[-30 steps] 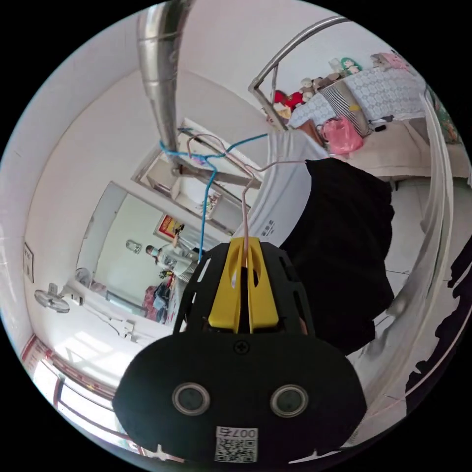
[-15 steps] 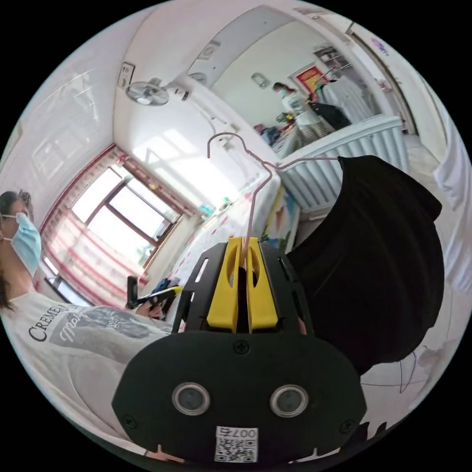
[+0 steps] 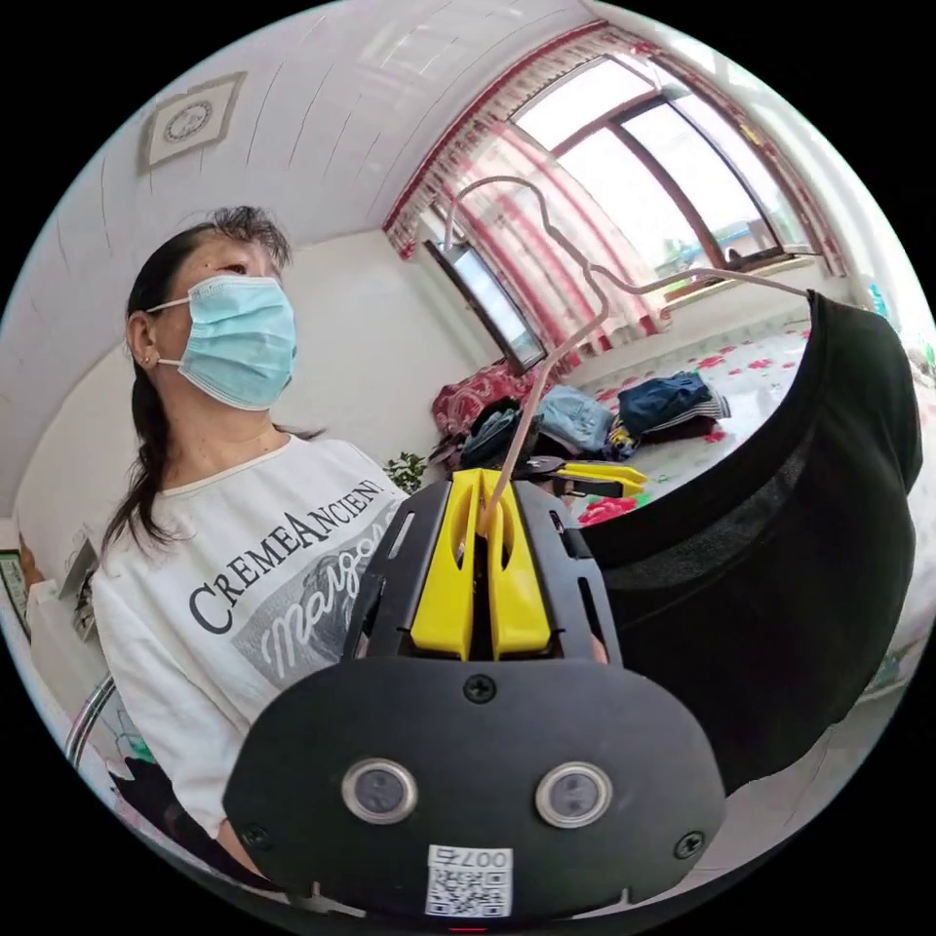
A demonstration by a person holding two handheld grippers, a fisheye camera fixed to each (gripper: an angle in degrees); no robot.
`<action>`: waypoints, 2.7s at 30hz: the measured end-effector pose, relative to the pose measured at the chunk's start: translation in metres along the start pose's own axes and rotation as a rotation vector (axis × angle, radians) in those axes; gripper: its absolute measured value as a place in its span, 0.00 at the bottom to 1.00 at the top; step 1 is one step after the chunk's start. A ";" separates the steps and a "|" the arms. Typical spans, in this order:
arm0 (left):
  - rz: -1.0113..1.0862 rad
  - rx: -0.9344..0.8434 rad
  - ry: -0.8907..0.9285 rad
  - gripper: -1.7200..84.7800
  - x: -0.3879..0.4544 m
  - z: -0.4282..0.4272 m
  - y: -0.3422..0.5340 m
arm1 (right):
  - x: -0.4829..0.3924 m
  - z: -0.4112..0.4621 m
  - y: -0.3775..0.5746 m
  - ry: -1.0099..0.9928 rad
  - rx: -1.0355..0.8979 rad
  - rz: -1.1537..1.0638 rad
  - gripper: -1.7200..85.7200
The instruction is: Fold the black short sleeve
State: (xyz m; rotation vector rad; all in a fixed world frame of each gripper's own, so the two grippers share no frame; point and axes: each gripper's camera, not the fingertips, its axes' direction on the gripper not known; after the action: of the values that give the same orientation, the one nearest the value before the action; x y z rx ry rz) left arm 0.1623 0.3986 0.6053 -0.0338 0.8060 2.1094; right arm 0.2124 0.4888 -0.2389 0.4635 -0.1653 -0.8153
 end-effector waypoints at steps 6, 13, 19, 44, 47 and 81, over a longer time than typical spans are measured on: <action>-0.058 0.119 -0.104 0.12 -0.029 -0.082 -0.009 | 0.030 0.064 -0.079 -0.273 -0.238 -0.161 0.02; -0.083 0.222 -0.196 0.15 -0.054 -0.175 -0.018 | 0.073 0.132 -0.136 -0.476 -0.432 -0.207 0.02; -0.103 0.291 -0.158 0.23 -0.081 -0.241 -0.034 | 0.092 0.168 -0.169 -0.681 -0.554 -0.283 0.01; -0.802 0.314 -0.203 0.01 -0.180 -0.385 -0.025 | 0.357 0.268 -0.139 -0.066 -0.573 -0.142 0.02; -1.107 0.547 -0.149 0.01 -0.206 -0.409 0.015 | 0.403 0.228 -0.145 -0.095 -0.437 -0.033 0.02; -0.901 0.112 -0.395 0.15 -0.275 -0.371 -0.125 | 0.507 0.240 -0.069 -0.168 -0.682 0.009 0.02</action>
State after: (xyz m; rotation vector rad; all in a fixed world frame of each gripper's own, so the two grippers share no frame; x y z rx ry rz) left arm 0.3343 0.0490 0.3270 0.0679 0.5191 1.1650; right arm 0.4353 -0.0037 -0.0748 -0.2479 -0.0362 -0.8464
